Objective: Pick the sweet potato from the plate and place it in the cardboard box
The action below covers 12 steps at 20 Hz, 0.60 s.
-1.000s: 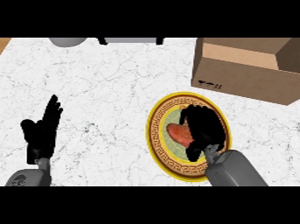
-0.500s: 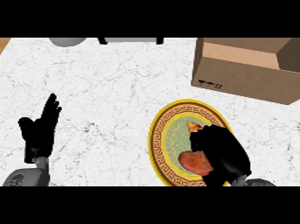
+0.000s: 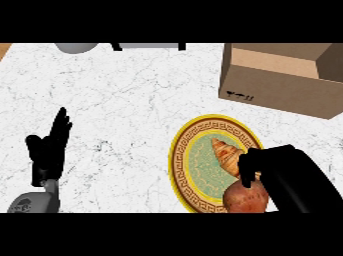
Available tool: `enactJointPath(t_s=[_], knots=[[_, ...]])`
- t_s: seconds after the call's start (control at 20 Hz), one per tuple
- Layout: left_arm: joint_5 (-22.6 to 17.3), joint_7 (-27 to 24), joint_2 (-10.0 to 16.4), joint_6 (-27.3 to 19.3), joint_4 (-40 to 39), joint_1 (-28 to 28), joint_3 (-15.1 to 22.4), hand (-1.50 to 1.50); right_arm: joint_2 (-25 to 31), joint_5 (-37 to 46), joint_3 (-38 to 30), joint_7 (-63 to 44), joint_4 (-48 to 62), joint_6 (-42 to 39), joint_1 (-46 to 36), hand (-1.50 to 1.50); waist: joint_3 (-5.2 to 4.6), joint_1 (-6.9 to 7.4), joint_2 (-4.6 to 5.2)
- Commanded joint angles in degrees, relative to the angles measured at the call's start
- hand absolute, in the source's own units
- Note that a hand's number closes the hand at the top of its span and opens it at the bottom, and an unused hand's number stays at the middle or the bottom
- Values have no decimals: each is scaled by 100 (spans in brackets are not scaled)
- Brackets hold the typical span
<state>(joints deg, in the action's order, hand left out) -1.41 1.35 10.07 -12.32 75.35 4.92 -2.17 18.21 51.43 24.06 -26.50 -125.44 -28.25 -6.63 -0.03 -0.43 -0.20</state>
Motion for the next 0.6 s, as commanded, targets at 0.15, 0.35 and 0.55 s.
enactJointPath(t_s=[0.15, 0.35, 0.55], knots=[[27, 197, -65, 13, 228, -128, 68, 0, -316, -1032, -1336, -955, -1158, -1229, -1033, 150, -1, 58, 9], [15, 154, 16, 142, 160, -68, 8, 0, -250, -1489, -2317, -1146, -852, -1728, -1835, 150, -1, 51, 9], [180, 171, -95, -16, 112, 47, 68, 0, 274, -1358, -2938, -407, 189, -1381, -2476, 150, 1, 77, 21]])
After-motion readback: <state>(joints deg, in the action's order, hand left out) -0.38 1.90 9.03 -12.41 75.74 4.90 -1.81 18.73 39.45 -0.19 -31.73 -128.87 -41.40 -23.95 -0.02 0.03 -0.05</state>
